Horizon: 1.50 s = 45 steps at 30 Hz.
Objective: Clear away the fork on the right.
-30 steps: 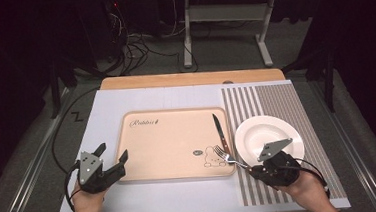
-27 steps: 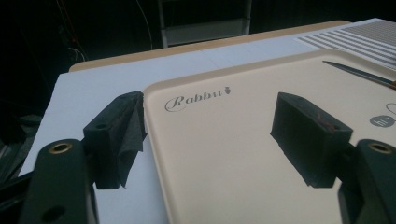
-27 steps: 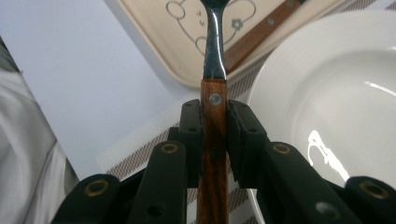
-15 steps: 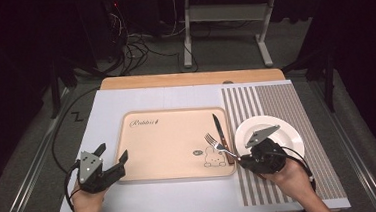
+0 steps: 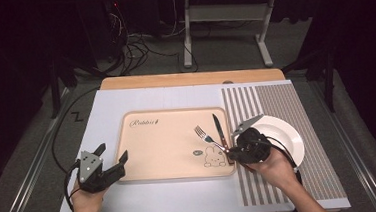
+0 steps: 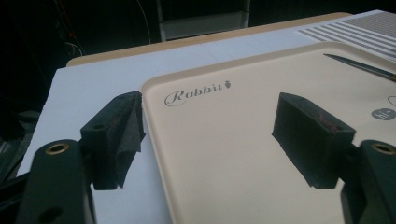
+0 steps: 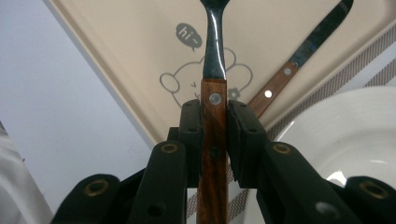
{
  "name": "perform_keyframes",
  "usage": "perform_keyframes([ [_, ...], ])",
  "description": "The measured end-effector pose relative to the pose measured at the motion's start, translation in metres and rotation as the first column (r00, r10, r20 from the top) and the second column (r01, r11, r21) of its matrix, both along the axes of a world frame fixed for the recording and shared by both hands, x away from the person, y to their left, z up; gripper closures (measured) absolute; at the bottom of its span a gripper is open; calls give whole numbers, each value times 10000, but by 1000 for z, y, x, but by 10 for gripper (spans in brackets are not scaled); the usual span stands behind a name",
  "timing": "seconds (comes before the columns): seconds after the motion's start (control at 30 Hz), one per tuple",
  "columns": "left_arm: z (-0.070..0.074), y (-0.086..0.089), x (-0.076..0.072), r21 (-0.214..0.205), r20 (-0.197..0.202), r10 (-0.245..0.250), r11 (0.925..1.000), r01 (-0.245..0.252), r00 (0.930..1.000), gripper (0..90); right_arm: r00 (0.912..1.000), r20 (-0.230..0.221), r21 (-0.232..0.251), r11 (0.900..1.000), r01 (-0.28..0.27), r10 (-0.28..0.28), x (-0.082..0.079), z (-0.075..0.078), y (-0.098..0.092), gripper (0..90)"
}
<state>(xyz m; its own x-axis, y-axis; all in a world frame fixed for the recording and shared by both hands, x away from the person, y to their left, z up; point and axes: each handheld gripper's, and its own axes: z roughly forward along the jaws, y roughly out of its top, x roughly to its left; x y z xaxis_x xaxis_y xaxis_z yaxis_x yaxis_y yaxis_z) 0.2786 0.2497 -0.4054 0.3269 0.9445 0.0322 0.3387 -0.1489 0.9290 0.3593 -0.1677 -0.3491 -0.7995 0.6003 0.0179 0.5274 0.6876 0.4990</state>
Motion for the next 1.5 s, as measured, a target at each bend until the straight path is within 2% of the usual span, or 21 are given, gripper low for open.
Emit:
perform_keyframes([
  [0.23,0,0,0,24,-14,-9,10000,9,10000,258,9999,-46,-80,9999,-103,103,9,1,20,788],
  [0.77,1,1,-1,13,64,55,10000,-55,10000,266,9970,-594,-242,9986,479,-492,32,-15,47,788],
  [0.9,1,1,-1,-12,91,-44,10000,44,9999,267,9965,-643,-255,9983,524,-539,38,-20,52,788],
  [1.07,1,0,-1,92,135,-86,9999,85,9999,274,9933,-710,-324,9955,885,-906,43,-25,57,788],
  [1.5,1,0,-1,64,157,-108,9999,107,9998,276,9899,-896,-509,9931,1053,-1095,51,-38,66,787],
])
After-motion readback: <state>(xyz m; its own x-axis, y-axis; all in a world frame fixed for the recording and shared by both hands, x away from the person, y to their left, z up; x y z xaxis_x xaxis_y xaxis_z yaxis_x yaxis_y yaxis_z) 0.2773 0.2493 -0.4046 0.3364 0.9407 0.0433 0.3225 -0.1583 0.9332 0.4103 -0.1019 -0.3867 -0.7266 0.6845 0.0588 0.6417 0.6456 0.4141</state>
